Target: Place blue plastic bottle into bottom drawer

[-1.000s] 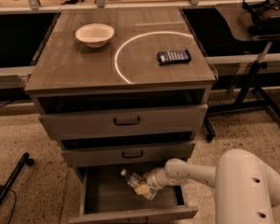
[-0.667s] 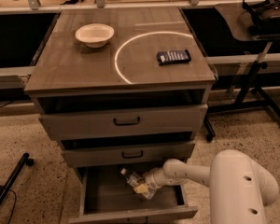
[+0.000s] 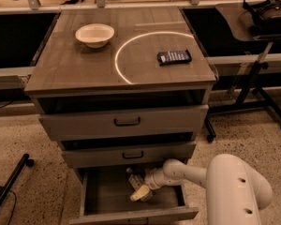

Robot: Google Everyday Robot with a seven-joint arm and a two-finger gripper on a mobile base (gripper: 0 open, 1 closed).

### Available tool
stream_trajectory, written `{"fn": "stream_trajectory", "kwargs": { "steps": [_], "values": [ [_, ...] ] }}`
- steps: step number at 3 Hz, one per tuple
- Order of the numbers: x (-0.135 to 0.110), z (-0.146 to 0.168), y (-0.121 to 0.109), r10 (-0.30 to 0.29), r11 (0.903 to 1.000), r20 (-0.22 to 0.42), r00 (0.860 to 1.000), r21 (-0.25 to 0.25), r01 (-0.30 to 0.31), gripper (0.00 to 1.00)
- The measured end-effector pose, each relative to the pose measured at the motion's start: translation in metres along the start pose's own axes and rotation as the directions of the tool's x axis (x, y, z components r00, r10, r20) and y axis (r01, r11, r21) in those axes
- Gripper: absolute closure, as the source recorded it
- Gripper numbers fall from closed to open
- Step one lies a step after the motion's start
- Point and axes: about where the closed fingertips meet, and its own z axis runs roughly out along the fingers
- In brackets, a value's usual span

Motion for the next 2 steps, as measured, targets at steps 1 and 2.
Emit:
{"fn": "stream_trajectory", "kwargs": {
  "steps": [1,2],
  "values": [
    [0.009,-0.032,0.006,-0.024,0.9988,0.04,0.999,-0.041,0.026,0.0],
    [0.029,-0.078,0.015,-0.021,0.9983,0.073,0.997,-0.053,0.025,0.0]
  ]
}}
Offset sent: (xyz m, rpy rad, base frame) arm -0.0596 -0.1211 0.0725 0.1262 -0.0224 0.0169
